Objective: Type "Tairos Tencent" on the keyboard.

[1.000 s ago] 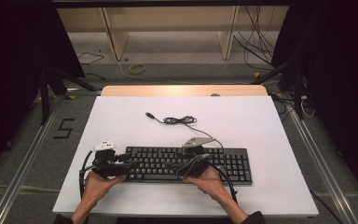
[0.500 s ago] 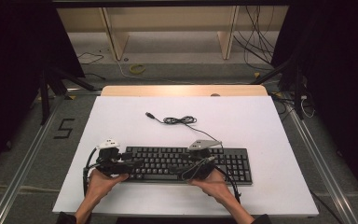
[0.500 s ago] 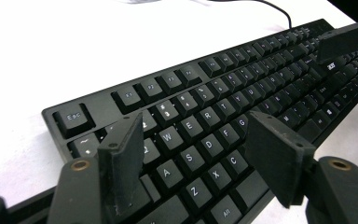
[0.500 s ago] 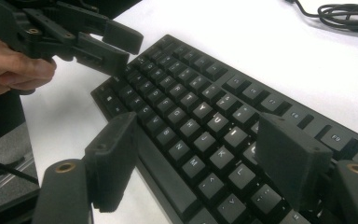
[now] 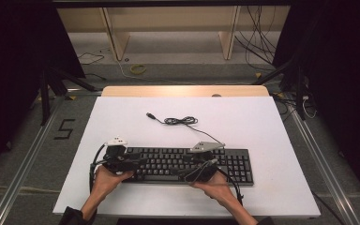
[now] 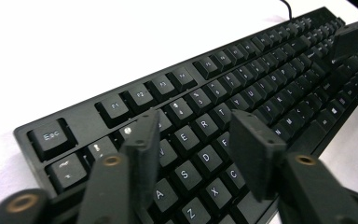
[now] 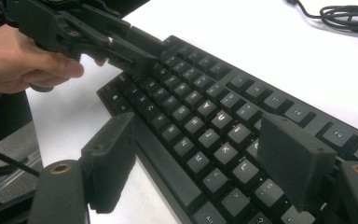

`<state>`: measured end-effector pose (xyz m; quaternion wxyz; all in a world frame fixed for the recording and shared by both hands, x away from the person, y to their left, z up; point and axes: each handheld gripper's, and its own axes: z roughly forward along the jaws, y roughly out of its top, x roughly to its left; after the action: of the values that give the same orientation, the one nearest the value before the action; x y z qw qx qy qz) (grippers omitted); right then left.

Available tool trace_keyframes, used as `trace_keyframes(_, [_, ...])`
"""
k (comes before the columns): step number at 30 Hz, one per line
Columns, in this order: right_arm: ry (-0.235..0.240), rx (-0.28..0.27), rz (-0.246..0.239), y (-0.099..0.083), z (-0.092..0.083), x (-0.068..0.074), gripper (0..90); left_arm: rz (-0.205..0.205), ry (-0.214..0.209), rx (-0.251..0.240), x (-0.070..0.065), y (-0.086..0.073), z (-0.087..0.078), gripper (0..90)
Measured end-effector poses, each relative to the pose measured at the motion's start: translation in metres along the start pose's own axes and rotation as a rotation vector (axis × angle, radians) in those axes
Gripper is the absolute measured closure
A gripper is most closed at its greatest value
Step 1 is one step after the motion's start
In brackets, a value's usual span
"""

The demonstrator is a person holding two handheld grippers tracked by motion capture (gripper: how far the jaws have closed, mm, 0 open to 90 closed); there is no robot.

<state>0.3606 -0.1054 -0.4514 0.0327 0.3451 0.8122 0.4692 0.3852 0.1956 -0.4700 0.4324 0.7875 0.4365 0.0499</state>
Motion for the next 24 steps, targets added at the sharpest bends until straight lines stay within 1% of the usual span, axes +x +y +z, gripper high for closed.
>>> trace_keyframes(3, [0.001,0.002,0.002,0.0,0.001,0.001,29.0,0.016,0.007,0.018,0.0,0.001,0.004,63.7])
trace_keyframes(7, [0.003,0.003,-0.001,0.0,0.001,0.001,29.0,0.031,0.014,0.027,-0.001,0.003,0.007,73.6])
trace_keyframes(12, [0.002,0.008,-0.004,-0.001,0.002,0.001,29.0,0.054,0.021,0.047,-0.003,0.005,0.012,83.3])
trace_keyframes(14, [0.002,0.008,-0.002,-0.001,0.002,0.001,29.1,0.054,0.023,0.05,-0.004,0.006,0.013,85.9])
trace_keyframes(17, [0.002,0.011,0.003,-0.001,0.002,0.001,29.2,0.066,0.032,0.061,-0.004,0.007,0.015,88.9])
trace_keyframes(21, [0.004,0.012,0.001,-0.001,0.003,0.001,29.2,0.066,0.039,0.073,-0.004,0.008,0.019,89.0])
trace_keyframes(24, [0.004,0.014,-0.002,-0.001,0.003,0.001,29.4,0.074,0.041,0.08,-0.004,0.008,0.021,89.1])
